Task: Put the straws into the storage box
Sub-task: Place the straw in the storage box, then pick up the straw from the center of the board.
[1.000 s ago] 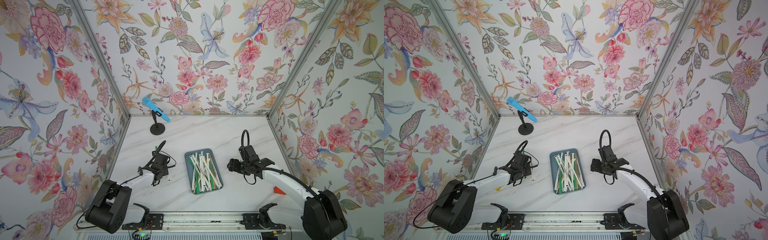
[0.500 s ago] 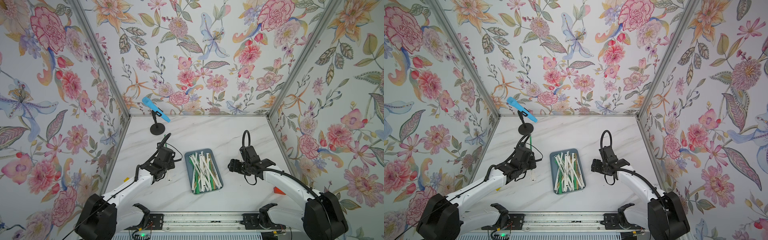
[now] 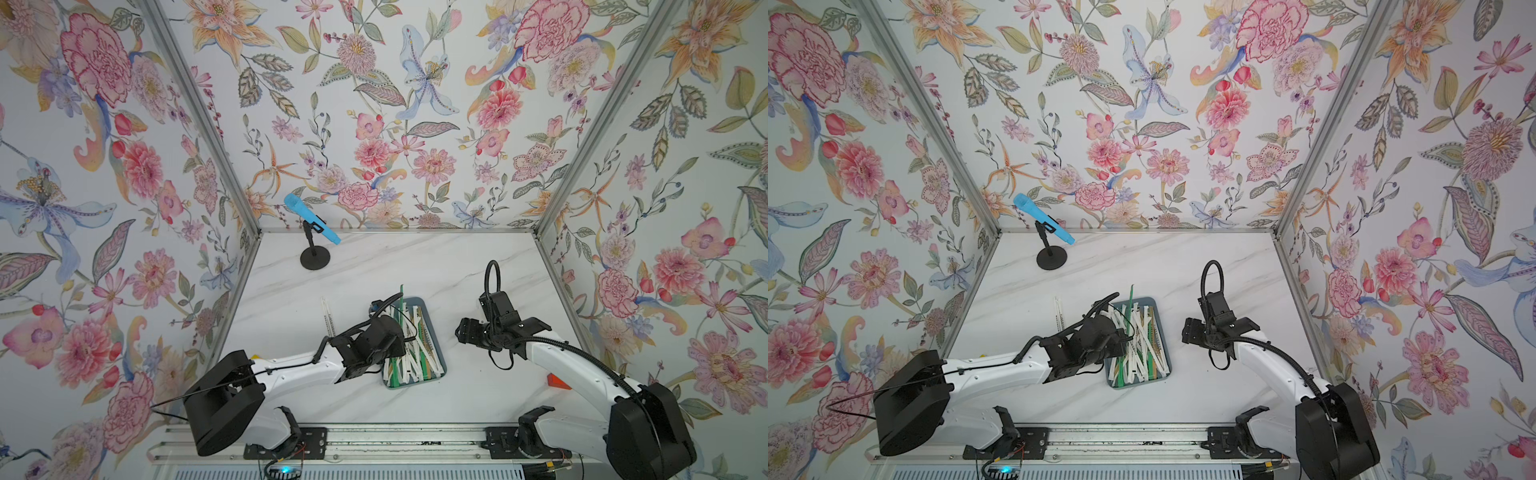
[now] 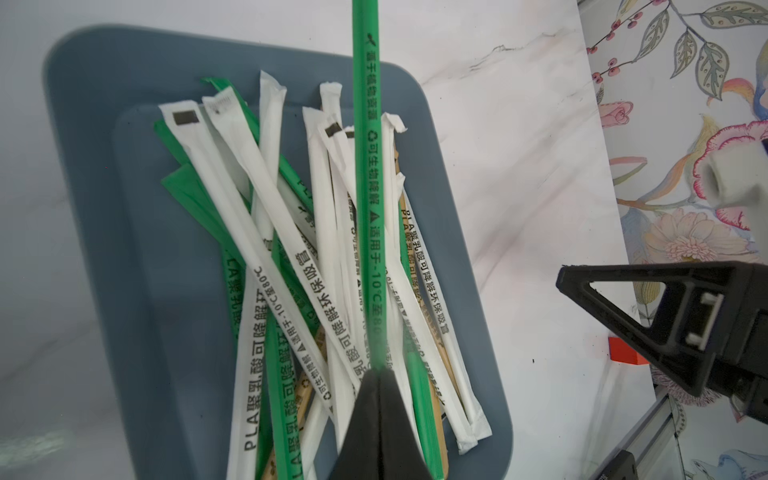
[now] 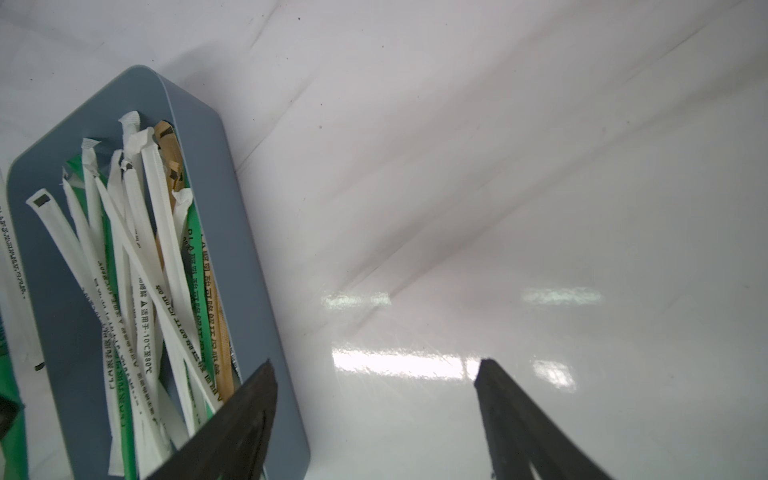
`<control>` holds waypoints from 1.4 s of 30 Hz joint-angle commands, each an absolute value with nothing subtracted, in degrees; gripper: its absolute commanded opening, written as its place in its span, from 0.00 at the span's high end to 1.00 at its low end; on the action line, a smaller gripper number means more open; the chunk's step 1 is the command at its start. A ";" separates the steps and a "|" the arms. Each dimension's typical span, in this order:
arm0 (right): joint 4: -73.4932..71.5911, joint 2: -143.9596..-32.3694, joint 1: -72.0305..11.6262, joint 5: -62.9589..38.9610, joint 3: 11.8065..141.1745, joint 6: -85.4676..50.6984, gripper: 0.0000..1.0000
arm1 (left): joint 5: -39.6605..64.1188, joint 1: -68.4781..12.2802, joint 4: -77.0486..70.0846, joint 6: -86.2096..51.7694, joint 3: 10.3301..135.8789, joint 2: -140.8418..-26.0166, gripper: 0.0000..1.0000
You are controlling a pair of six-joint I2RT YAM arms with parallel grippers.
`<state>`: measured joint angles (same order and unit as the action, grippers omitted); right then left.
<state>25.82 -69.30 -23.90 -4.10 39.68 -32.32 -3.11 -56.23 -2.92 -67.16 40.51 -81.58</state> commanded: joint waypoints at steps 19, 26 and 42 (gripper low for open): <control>25.97 -68.03 -23.69 -4.30 39.68 -31.54 0.22 | -3.12 -63.51 -6.33 -76.30 36.95 -84.63 0.93; 26.03 -67.16 -23.64 -4.26 39.81 -31.80 0.22 | -5.42 -63.48 -1.47 -73.39 41.17 -84.81 0.36; 25.92 -69.01 -24.74 -4.39 40.52 -31.35 0.22 | -17.52 -46.52 25.89 -66.09 35.22 -59.83 0.22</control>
<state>25.82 -68.38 -24.16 -4.10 39.68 -32.14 -15.05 -50.87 17.85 -68.69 39.99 -62.24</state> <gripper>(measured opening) 0.780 0.786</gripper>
